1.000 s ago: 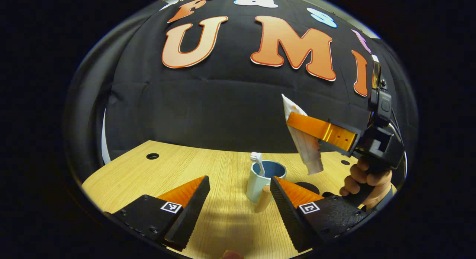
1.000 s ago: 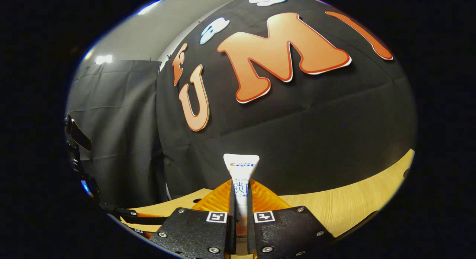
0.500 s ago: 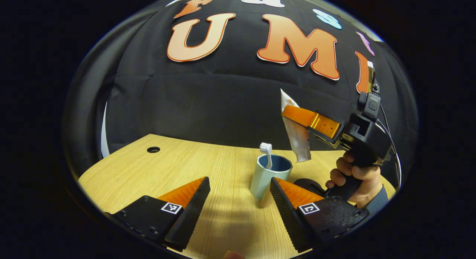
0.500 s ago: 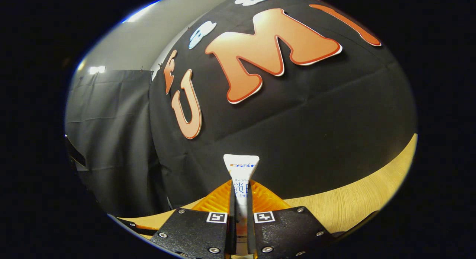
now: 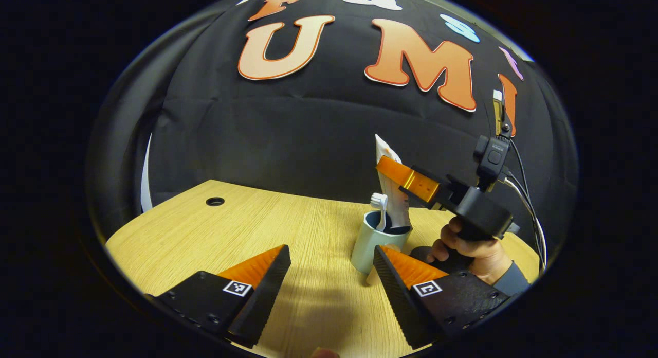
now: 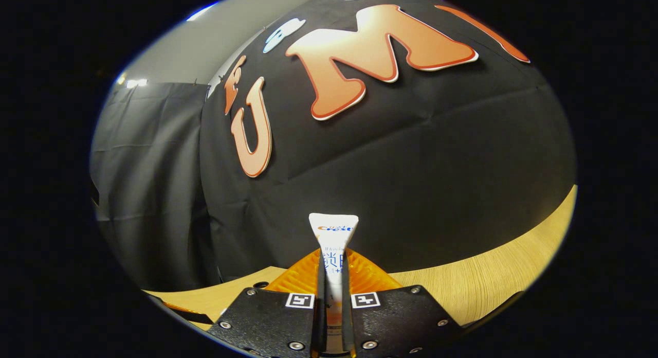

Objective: Put the toothbrush and toothpaste on the desktop into the cup, then pick up the cup and place it on the coaster on the desktop.

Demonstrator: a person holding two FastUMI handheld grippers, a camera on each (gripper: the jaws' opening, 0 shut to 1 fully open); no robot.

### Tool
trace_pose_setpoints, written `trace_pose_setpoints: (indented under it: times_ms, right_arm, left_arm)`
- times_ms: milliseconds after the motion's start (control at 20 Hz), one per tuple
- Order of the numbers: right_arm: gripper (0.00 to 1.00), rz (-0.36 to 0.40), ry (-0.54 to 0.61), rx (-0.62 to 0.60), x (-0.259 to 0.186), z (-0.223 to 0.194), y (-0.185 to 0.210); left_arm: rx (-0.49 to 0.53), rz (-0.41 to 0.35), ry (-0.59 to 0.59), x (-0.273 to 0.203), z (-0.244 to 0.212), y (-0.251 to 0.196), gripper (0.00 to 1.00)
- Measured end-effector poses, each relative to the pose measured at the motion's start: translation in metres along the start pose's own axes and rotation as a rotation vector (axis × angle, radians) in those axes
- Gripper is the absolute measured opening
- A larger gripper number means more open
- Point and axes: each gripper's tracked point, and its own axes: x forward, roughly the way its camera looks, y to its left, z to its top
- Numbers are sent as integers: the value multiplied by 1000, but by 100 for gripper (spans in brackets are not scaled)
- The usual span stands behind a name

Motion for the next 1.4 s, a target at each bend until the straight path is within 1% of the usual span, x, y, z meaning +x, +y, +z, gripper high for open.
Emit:
trace_pose_setpoints:
  times_ms: [250, 400, 500, 650, 800, 850, 900, 950, 1000, 1050, 1100, 1150, 1300, 1350, 1400]
  right_arm:
    - [14, 8, 10, -19, 4, -9, 5]
    - [18, 12, 74, -1, -4, -21, 1]
    - [19, 3, 113, -25, -10, -29, -5]
    - [19, -4, 140, -34, -22, -28, -5]
    - [24, 2, 227, -60, -39, -40, -7]
    - [29, -1, 242, -65, -45, -42, -8]
    - [30, -6, 257, -71, -52, -42, -10]
    - [35, -8, 288, -84, -59, -43, -12]
    - [37, 7, 320, -99, -67, -47, -11]
    - [44, 23, 332, -113, -75, -45, -10]
    - [49, 29, 330, -135, -82, -41, -12]
    - [56, 23, 324, -162, -86, -35, -15]
    - [69, 36, 292, -210, -100, -14, -16]
    - [75, 44, 277, -213, -105, -4, -14]
    - [77, 44, 261, -214, -110, 4, -14]
  left_arm:
    - [-8, 8, 7, 3, -3, 2, 97]
    - [-14, 5, 14, 3, -6, 2, 98]
    - [-23, -2, 8, 1, -4, 0, 98]
    - [-37, -15, 10, 0, -4, -4, 98]
    - [-46, -26, 12, -1, -4, -7, 98]
    - [-46, -29, 15, -2, -4, -8, 98]
    - [-48, -33, 9, -3, -2, -9, 98]
    - [-53, -42, -5, -4, 2, -10, 98]
    - [-55, -44, -21, -4, 4, -9, 98]
    - [-53, -40, -24, -3, 5, -7, 98]
    - [-49, -39, -22, -2, 4, -6, 97]
    - [-48, -41, -20, -1, 3, -7, 97]
    - [-37, -46, -3, -1, -3, -7, 98]
    - [-31, -54, -9, 1, -1, -7, 98]
    - [-29, -60, -11, 1, -1, -7, 98]
